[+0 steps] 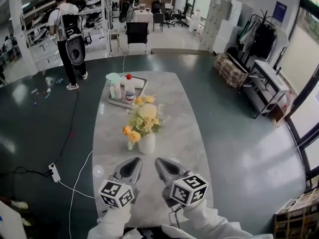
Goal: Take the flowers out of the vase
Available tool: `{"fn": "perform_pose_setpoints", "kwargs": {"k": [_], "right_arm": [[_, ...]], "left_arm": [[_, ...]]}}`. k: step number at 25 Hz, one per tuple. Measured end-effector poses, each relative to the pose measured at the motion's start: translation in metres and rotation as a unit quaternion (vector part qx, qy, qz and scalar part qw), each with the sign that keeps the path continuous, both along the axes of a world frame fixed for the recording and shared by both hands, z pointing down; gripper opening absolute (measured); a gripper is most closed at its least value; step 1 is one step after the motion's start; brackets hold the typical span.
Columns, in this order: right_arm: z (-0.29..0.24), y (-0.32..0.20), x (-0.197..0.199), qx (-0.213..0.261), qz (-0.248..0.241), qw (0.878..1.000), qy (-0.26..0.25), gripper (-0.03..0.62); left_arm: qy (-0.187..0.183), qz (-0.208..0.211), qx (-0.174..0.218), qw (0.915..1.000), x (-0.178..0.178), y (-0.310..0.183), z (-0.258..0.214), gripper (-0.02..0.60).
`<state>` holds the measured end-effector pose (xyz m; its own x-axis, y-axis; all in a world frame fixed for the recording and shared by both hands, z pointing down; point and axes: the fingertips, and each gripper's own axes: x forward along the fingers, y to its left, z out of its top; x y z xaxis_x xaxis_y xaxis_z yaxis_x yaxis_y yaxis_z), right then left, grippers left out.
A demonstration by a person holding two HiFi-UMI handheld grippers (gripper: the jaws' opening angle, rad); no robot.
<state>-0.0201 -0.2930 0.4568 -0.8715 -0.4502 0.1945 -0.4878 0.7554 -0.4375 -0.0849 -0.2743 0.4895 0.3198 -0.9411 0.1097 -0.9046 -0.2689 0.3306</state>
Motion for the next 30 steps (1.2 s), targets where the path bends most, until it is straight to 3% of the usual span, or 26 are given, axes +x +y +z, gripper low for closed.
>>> {"fn": "perform_pose_setpoints", "kwargs": {"k": [16,22,26,28,30], "right_arm": [[0.032,-0.051,-0.013,-0.057,-0.026,0.998,-0.021,-0.002],[0.040,-0.062,-0.007,-0.076,-0.003,0.997,-0.023,-0.002],[0.042,-0.065,-0.001,-0.076,0.020,0.997,-0.012,-0.002],[0.043,-0.066,0.003,-0.077,0.027,0.997,-0.007,-0.002],[0.047,-0.068,0.007,-0.079,0.036,0.996,-0.002,-0.002]], "left_arm": [[-0.027,-0.065,0.022,0.9973,-0.017,-0.057,0.012,0.024],[-0.026,-0.071,0.042,0.9962,-0.022,-0.079,0.015,0.251],[-0.024,-0.076,0.049,0.9956,-0.034,-0.095,0.018,0.486],[-0.018,-0.077,0.051,0.9956,-0.039,-0.105,0.019,0.548],[-0.018,-0.072,0.050,0.9960,-0.042,-0.116,0.023,0.560]]}}
